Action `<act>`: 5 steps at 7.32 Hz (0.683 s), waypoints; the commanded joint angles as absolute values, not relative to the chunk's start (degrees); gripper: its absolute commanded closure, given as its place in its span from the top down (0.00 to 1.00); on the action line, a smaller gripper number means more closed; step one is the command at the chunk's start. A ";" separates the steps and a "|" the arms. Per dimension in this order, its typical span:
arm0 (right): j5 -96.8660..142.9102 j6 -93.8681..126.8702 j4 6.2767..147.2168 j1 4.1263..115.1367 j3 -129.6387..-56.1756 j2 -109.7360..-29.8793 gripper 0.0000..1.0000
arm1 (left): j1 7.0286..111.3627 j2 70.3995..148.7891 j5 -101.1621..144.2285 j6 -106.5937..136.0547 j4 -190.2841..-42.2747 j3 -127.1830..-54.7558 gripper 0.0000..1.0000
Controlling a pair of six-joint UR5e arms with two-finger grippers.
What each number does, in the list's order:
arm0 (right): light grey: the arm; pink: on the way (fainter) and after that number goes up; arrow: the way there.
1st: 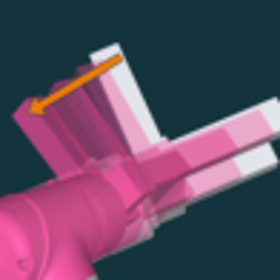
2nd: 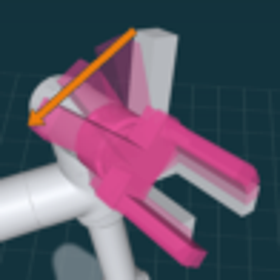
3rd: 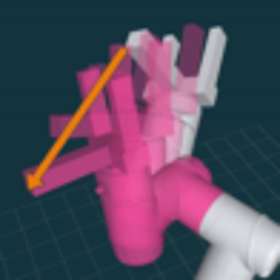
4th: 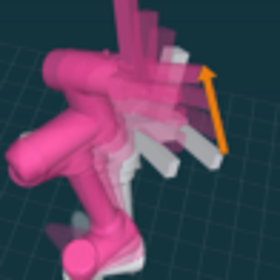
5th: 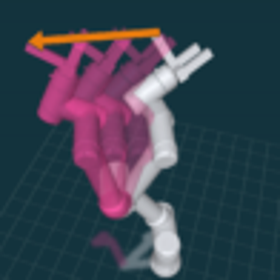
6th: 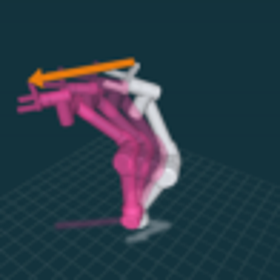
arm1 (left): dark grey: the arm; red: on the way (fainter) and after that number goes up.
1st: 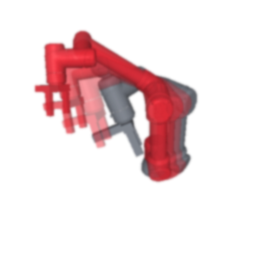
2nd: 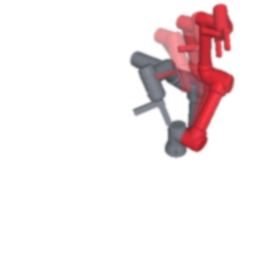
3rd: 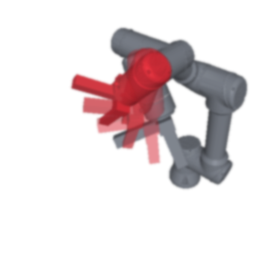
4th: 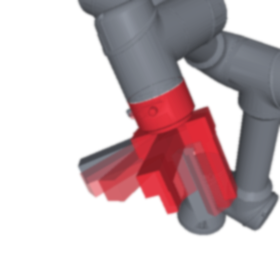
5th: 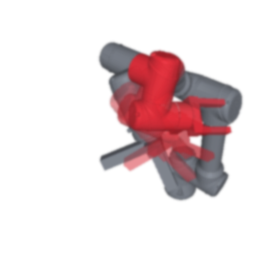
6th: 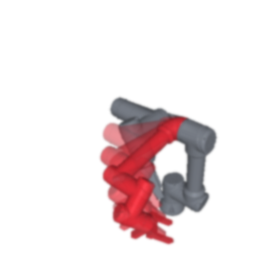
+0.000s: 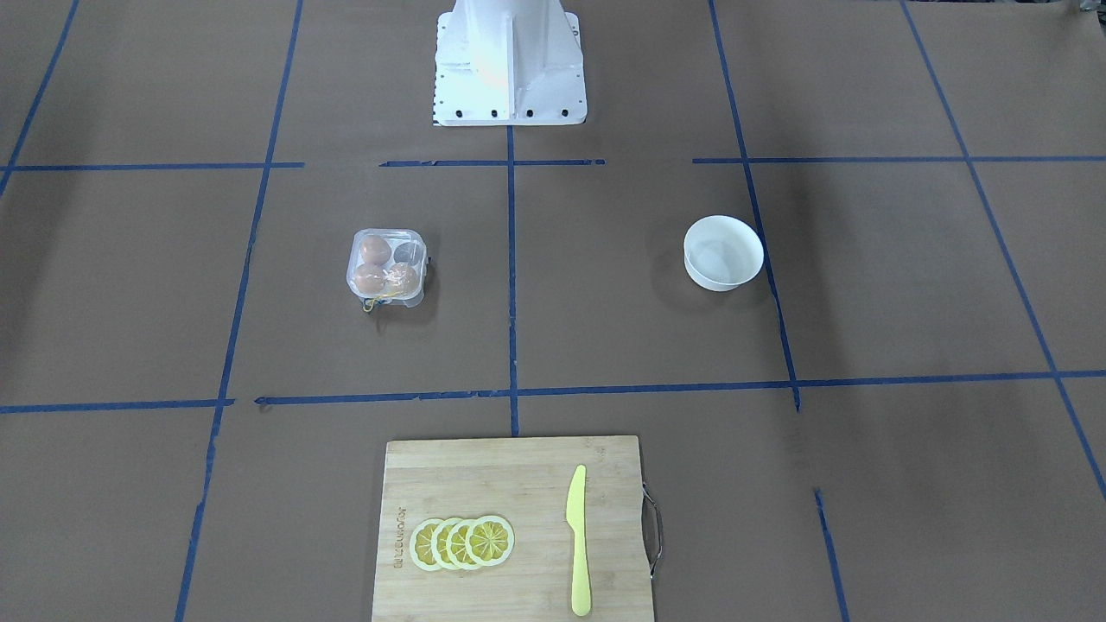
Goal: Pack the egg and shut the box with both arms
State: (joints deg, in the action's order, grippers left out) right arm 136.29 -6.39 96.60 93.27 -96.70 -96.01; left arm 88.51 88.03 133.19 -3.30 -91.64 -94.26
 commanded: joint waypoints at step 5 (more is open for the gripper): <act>136.76 -5.19 96.68 93.34 -97.82 -96.06 1.00 | 88.51 87.72 133.07 2.37 -100.46 -93.96 1.00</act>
State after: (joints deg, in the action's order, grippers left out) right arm 136.76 -5.23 96.67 93.30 -97.81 -96.05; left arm 88.50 87.84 132.98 2.29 -100.18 -93.98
